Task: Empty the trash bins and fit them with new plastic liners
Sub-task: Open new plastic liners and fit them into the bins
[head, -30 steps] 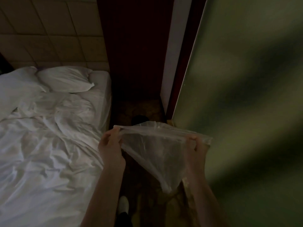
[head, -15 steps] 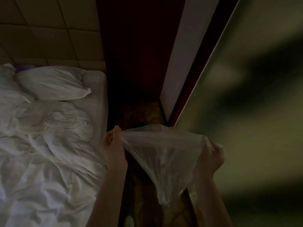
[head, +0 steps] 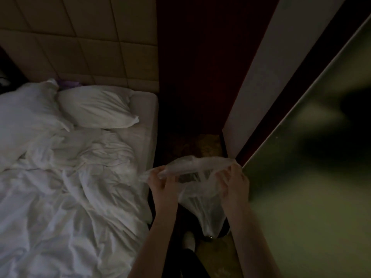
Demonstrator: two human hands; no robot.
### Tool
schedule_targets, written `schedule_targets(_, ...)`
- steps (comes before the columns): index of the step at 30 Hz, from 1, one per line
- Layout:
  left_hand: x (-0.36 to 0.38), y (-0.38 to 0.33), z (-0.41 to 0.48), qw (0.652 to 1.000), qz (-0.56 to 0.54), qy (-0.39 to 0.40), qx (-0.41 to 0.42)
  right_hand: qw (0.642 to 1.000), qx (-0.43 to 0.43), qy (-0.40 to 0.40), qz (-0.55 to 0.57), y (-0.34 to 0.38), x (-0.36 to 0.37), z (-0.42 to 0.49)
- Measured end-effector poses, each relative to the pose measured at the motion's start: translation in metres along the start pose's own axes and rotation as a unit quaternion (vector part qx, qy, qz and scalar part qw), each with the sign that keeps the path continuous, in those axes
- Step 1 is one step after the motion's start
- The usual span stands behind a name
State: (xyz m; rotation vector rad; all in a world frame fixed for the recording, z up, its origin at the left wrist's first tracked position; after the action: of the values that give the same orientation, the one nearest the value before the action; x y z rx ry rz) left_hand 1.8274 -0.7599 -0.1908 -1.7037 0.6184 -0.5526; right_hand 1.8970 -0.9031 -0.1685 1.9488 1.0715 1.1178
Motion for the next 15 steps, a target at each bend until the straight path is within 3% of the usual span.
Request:
schedule_targets(4,0.029,-0.006,0.033,0.994,0.038,-0.045,0.087,0.994,0.094,0.02,0.054,0.004,0.034,0.048)
schedule_targets(8,0.08,-0.011,0.084,0.991,0.04,0.025,0.124,0.986,0.133,0.069,0.071,0.017,0.062,0.115)
schedule_targets(13,0.138,-0.015,0.145,0.962,0.171,0.114,0.181,0.97,0.189,0.118,0.097,0.044,0.09,0.201)
schedule_targets(15,0.16,-0.014,0.173,0.945,0.24,0.151,0.161,0.966,0.199,0.134,0.094,0.058,0.098,0.231)
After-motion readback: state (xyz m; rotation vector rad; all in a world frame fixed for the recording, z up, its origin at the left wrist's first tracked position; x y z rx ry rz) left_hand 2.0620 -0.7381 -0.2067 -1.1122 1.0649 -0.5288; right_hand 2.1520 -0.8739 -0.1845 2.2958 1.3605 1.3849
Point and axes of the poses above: each hand's wrist, its own z-axis towards the middle knuckle, its own x-axis out of the palm, y = z × x, the point moved 1 cm from there along z, towards the middle knuckle, and after that the axes turned 5 degrees about z, right-handed, at the moved point
